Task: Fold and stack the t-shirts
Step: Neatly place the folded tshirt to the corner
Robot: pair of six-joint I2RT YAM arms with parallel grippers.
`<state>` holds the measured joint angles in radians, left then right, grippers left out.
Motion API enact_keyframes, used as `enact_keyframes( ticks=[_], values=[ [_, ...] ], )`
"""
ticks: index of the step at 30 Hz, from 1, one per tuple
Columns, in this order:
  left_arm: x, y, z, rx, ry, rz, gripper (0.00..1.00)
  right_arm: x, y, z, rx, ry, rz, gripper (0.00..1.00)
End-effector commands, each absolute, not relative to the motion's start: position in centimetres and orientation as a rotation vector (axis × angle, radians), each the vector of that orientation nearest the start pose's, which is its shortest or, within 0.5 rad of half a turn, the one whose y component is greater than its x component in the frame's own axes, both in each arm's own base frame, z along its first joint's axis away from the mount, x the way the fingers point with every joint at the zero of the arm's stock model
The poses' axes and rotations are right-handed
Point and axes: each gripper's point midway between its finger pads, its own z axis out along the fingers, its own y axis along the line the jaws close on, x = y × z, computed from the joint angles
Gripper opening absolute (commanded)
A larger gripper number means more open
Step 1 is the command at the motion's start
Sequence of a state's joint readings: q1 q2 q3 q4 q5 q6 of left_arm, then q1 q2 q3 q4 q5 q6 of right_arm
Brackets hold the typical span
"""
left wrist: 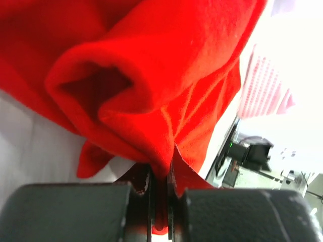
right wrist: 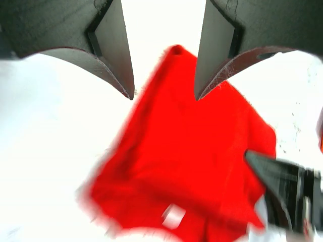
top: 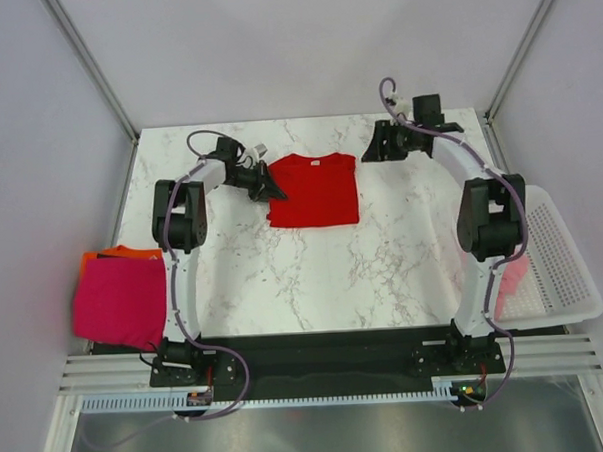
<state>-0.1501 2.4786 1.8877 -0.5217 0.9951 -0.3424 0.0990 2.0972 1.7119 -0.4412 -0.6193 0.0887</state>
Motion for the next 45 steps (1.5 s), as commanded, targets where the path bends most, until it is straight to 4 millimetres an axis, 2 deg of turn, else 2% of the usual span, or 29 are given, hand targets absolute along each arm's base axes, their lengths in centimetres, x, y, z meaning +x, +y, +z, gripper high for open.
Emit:
enact_keyframes(
  ticks=[1, 3, 5, 6, 8, 9, 11, 12, 13, 14, 15, 16, 17, 18, 19, 20, 21, 22, 23, 27, 30, 34, 37, 45],
  values=[
    [43.3, -19.5, 6.3, 0.189, 2.626, -1.393, 0.02, 51.3, 12.7, 19.1, -0.365, 2.168, 0.732, 0.59],
    [40.4, -18.1, 6.0, 0.232, 2.722, -1.332, 0.02, 50.8, 12.5, 20.7, -0.381, 2.139, 0.727, 0.59],
    [38.7, -16.4, 5.2, 0.31, 2.795, -1.227, 0.02, 49.9, 12.4, 20.7, -0.416, 2.138, 0.726, 0.59],
    [36.2, -15.7, 4.7, 0.291, 2.888, -1.224, 0.02, 49.3, 12.7, 21.6, -0.436, 2.119, 0.742, 0.59],
    [34.3, -14.2, 5.1, 0.352, 2.931, -1.134, 0.02, 48.0, 12.9, 21.5, -0.462, 2.134, 0.77, 0.58],
    [32.0, -13.6, 4.6, 0.344, 2.992, -1.119, 0.02, 47.4, 13.0, 22.0, -0.482, 2.123, 0.776, 0.58],
    [30.2, -11.8, 5.6, 0.4, 3.003, -0.975, 0.02, 46.0, 13.2, 21.7, -0.49, 2.148, 0.805, 0.57],
    [27.9, -11.1, 5.3, 0.404, 3.055, -0.948, 0.02, 45.3, 13.2, 22.5, -0.505, 2.135, 0.804, 0.57],
    [26.9, -10.1, 5.2, 0.431, 3.083, -0.867, 0.02, 44.5, 13.3, 22.2, -0.511, 2.143, 0.816, 0.57],
    [26.2, -9.5, 6.6, 0.485, 3.042, -0.805, 0.02, 43.7, 13.4, 22.5, -0.53, 2.131, 0.827, 0.57],
    [24.3, -8.8, 6.2, 0.495, 3.078, -0.78, 0.02, 42.8, 13.3, 24.1, -0.552, 2.092, 0.813, 0.57],
    [23.5, -7.8, 6.5, 0.491, 3.087, -0.719, 0.02, 41.9, 13.3, 23.7, -0.58, 2.09, 0.806, 0.57],
    [23.0, -7.3, 7.6, 0.528, 3.035, -0.692, 0.02, 41.3, 13.2, 24.0, -0.589, 2.08, 0.79, 0.57],
    [22.2, -6.4, 7.6, 0.54, 3.042, -0.629, 0.02, 40.5, 13.1, 25.4, -0.603, 2.045, 0.764, 0.57],
    [22.1, -5.1, 7.8, 0.524, 3.042, -0.547, 0.02, 39.8, 13.0, 25.1, -0.613, 2.048, 0.757, 0.58],
    [21.3, -4.5, 8.3, 0.539, 3.049, -0.539, 0.02, 39.0, 12.8, 26.2, -0.622, 2.021, 0.735, 0.58],
    [20.9, -4.4, 9.2, 0.555, 3.026, -0.525, 0.02, 38.6, 12.8, 26.5, -0.627, 2.012, 0.73, 0.59],
    [20.6, -3.1, 9.5, 0.489, 3.032, -0.512, 0.02, 38.0, 12.8, 26.3, -0.628, 2.013, 0.732, 0.59],
    [20.0, -2.6, 10.0, 0.509, 3.027, -0.499, 0.02, 37.3, 12.8, 27.2, -0.632, 1.99, 0.725, 0.59],
    [18.2, -0.1, 11.9, 0.528, 2.965, -0.359, 0.02, 35.7, 12.9, 27.6, -0.628, 1.978, 0.734, 0.59],
    [16.4, 0.8, 12.5, 0.514, 2.966, -0.327, 0.02, 34.7, 12.9, 27.8, -0.621, 1.973, 0.74, 0.59],
    [14.5, 2.5, 13.9, 0.461, 2.879, -0.158, 0.02, 33.8, 13.0, 27.5, -0.619, 1.975, 0.757, 0.59],
    [13.3, 2.9, 14.8, 0.458, 2.857, -0.088, 0.02, 33.5, 13.1, 27.6, -0.627, 1.966, 0.761, 0.59],
    [12.2, 4.2, 17.5, 0.443, 2.744, 0.118, 0.02, 33.0, 13.7, 27.2, -0.636, 1.963, 0.821, 0.59]
  ],
)
